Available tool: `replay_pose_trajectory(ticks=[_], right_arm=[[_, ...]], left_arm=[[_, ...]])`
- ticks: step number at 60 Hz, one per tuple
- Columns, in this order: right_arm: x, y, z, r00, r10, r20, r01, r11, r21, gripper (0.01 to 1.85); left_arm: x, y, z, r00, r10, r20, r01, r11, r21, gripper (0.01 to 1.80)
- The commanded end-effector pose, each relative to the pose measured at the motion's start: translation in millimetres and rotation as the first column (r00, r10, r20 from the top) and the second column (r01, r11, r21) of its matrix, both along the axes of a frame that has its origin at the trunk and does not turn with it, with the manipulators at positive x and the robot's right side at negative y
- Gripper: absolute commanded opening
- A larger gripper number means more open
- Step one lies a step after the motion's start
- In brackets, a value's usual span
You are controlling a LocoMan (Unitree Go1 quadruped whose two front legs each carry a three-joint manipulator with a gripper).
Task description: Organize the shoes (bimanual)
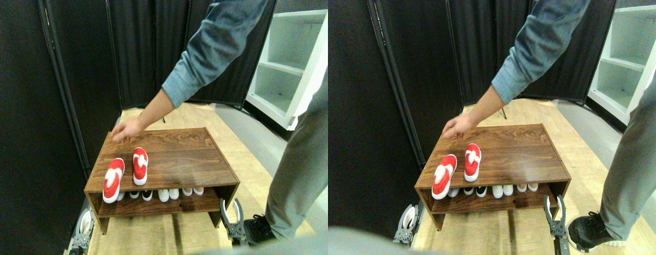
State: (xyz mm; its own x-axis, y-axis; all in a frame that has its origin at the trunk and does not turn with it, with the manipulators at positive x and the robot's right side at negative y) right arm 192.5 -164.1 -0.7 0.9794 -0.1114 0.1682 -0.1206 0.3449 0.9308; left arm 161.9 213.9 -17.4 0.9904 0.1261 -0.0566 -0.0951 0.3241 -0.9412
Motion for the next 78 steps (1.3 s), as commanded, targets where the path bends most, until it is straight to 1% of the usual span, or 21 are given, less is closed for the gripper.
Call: replay_pose_trajectory(ticks=[1, 3, 4, 5, 7, 8, 9, 10, 11, 12, 15, 22, 30, 35, 36, 46, 52, 67, 70, 74, 78], right_arm=[[-0.2, 0.4, 3.8, 0.999, 0.004, 0.039, -0.004, 1.0, 0.004, 0.24], [-0.2, 0.4, 3.8, 0.999, 0.004, 0.039, -0.004, 1.0, 0.005, 0.24], [-0.2, 0.4, 3.8, 0.999, 0.004, 0.038, -0.004, 1.0, 0.005, 0.24], [-0.3, 0.5, 3.9, 0.999, 0.003, 0.037, -0.003, 1.0, 0.004, 0.24], [-0.6, 0.8, 4.0, 0.999, 0.003, 0.039, -0.004, 1.0, 0.006, 0.24], [-0.7, 0.9, 4.1, 0.999, 0.003, 0.04, -0.004, 1.0, 0.006, 0.24], [-0.7, 0.9, 4.1, 0.999, 0.003, 0.04, -0.004, 1.0, 0.006, 0.24], [-1.2, 1.2, 4.3, 0.999, -0.001, 0.038, 0.001, 1.0, -0.001, 0.22], [-1.1, 1.0, 4.1, 0.999, 0.01, 0.042, -0.01, 1.0, 0.009, 0.22], [-1.2, 0.9, 4.0, 0.999, 0.012, 0.044, -0.013, 1.0, 0.01, 0.21], [-1.5, 0.8, 4.1, 0.999, 0.009, 0.046, -0.009, 1.0, 0.0, 0.21], [-2.1, 0.1, 4.3, 0.999, 0.012, 0.05, -0.011, 1.0, -0.015, 0.21], [-2.9, -0.5, 4.7, 0.999, 0.006, 0.032, -0.006, 1.0, -0.007, 0.23], [-2.7, -0.5, 4.4, 0.999, 0.009, 0.037, -0.008, 1.0, -0.008, 0.22], [-2.5, -0.7, 4.1, 0.999, 0.016, 0.04, -0.016, 1.0, -0.006, 0.2], [-4.0, -1.4, 4.9, 1.0, -0.001, 0.022, 0.001, 1.0, 0.0, 0.24], [-3.7, -2.1, 6.1, 1.0, -0.001, 0.023, 0.001, 1.0, 0.0, 0.23], [-2.2, -1.9, 8.5, 1.0, -0.002, 0.028, 0.003, 1.0, -0.013, 0.23], [-2.3, -3.2, 8.7, 1.0, -0.001, 0.02, 0.001, 1.0, -0.015, 0.23], [-4.3, -5.3, 9.8, 1.0, -0.005, -0.008, 0.005, 1.0, -0.015, 0.23], [-4.9, -6.3, 10.6, 1.0, -0.01, -0.006, 0.01, 1.0, -0.029, 0.23]], left_arm=[[1.5, -7.8, 10.7, 0.999, -0.02, 0.039, 0.022, 0.999, -0.038, 0.01], [1.4, -8.4, 10.6, 0.999, -0.02, 0.033, 0.021, 0.999, -0.044, 0.04], [1.1, -9.8, 10.2, 1.0, -0.017, 0.02, 0.019, 0.998, -0.057, 0.24], [0.9, -10.6, 10.0, 1.0, -0.019, 0.016, 0.02, 0.998, -0.062, 0.34], [0.3, -14.2, 8.4, 1.0, -0.021, 0.007, 0.022, 0.998, -0.064, 0.7], [0.3, -15.0, 7.9, 1.0, -0.022, 0.006, 0.022, 0.998, -0.062, 0.8], [0.3, -15.0, 7.9, 1.0, -0.022, 0.006, 0.022, 0.998, -0.062, 0.8], [0.6, -16.9, 6.4, 0.999, -0.032, 0.004, 0.032, 0.998, -0.062, 1.07], [0.8, -18.3, 6.1, 0.999, -0.038, -0.001, 0.038, 0.997, -0.06, 1.22], [1.1, -19.6, 5.6, 0.999, -0.046, -0.004, 0.046, 0.997, -0.058, 1.33], [2.3, -21.3, 4.5, 0.998, -0.055, -0.008, 0.055, 0.997, -0.054, 1.47], [6.6, -21.9, 1.0, 0.998, -0.063, -0.015, 0.062, 0.997, -0.053, 1.57], [18.0, -19.8, -5.8, 0.998, -0.053, -0.019, 0.052, 0.997, -0.061, 1.66], [27.0, -20.2, -10.6, 0.998, -0.055, -0.029, 0.054, 0.997, -0.05, 1.65], [33.8, -20.2, -13.8, 0.998, -0.054, -0.039, 0.052, 0.997, -0.058, 1.62], [56.0, -20.5, -23.5, 0.997, -0.059, -0.054, 0.054, 0.994, -0.092, 1.58], [69.8, -20.7, -29.2, 0.997, -0.061, -0.048, 0.053, 0.987, -0.153, 1.57], [102.2, -25.0, -38.4, 0.998, -0.022, -0.057, 0.012, 0.986, -0.167, 1.52], [108.3, -25.8, -40.3, 0.997, -0.002, -0.075, -0.01, 0.987, -0.16, 1.51], [118.0, -25.8, -44.9, 0.997, 0.0, -0.077, -0.012, 0.989, -0.15, 1.51], [123.1, -26.3, -46.5, 0.997, 0.001, -0.076, -0.013, 0.988, -0.157, 1.51]])
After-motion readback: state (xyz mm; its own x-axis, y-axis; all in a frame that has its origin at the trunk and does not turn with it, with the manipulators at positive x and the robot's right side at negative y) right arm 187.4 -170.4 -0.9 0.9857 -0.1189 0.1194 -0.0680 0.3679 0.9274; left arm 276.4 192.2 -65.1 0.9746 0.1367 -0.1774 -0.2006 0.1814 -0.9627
